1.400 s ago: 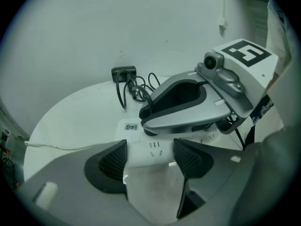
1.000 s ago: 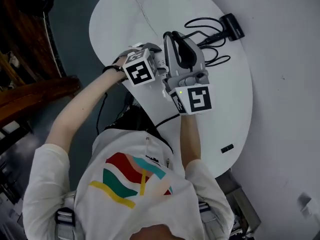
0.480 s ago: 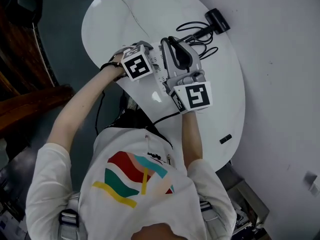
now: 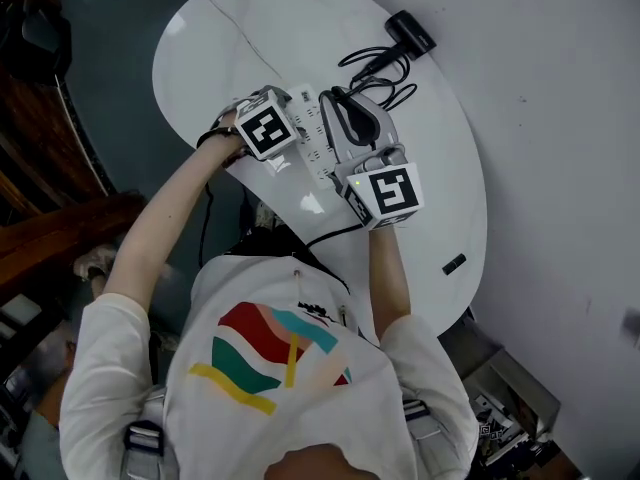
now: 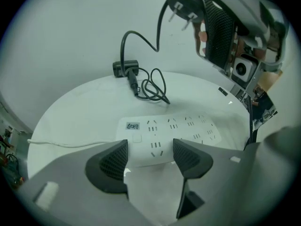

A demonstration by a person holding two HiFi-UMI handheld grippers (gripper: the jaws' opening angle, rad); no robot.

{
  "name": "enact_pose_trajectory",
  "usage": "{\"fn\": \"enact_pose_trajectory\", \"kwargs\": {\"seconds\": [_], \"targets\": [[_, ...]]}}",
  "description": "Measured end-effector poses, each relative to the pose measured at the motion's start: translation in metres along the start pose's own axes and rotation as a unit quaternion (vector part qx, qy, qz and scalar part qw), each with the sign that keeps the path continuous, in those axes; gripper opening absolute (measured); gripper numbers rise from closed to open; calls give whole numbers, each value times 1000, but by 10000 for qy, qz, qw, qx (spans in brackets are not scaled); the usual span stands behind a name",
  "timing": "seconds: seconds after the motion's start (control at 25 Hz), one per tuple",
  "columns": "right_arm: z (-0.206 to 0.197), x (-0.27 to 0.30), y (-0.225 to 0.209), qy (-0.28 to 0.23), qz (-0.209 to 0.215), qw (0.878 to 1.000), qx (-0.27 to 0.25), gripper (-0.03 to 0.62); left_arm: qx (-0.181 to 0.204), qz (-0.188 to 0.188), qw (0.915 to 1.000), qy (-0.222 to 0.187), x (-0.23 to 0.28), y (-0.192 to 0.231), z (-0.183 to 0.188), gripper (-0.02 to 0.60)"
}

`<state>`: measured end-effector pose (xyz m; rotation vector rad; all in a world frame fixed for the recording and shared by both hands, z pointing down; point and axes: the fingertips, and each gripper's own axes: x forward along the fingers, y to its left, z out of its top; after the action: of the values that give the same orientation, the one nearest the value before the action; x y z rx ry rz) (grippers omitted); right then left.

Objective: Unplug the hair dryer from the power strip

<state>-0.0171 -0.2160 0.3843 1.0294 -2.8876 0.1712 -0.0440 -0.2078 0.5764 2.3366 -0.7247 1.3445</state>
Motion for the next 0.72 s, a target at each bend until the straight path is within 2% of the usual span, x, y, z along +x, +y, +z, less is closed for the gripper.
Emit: {"fn": "enact_pose_trajectory", "kwargs": {"seconds": [0.24, 0.32, 0.48, 0.64, 0.72], "targets": [[-16, -23, -5, 356, -169, 9992, -35, 64, -91, -18, 10000, -13, 3, -2, -4, 301], [-22, -32, -13, 443, -329, 9985, 17, 64, -34, 19, 10000, -12, 4, 0, -1, 301], [-40, -51, -29, 720, -688, 9950, 102, 64, 112, 351, 9993, 36, -2, 13, 4, 301], [-62, -66, -45, 1065, -1049, 9885, 228, 66, 135, 387, 9992, 37, -2, 15, 5, 301], [-77, -73, -55, 1273, -1225, 9839, 290, 65, -2, 275, 9996, 67, 3, 11, 1, 301]]}}
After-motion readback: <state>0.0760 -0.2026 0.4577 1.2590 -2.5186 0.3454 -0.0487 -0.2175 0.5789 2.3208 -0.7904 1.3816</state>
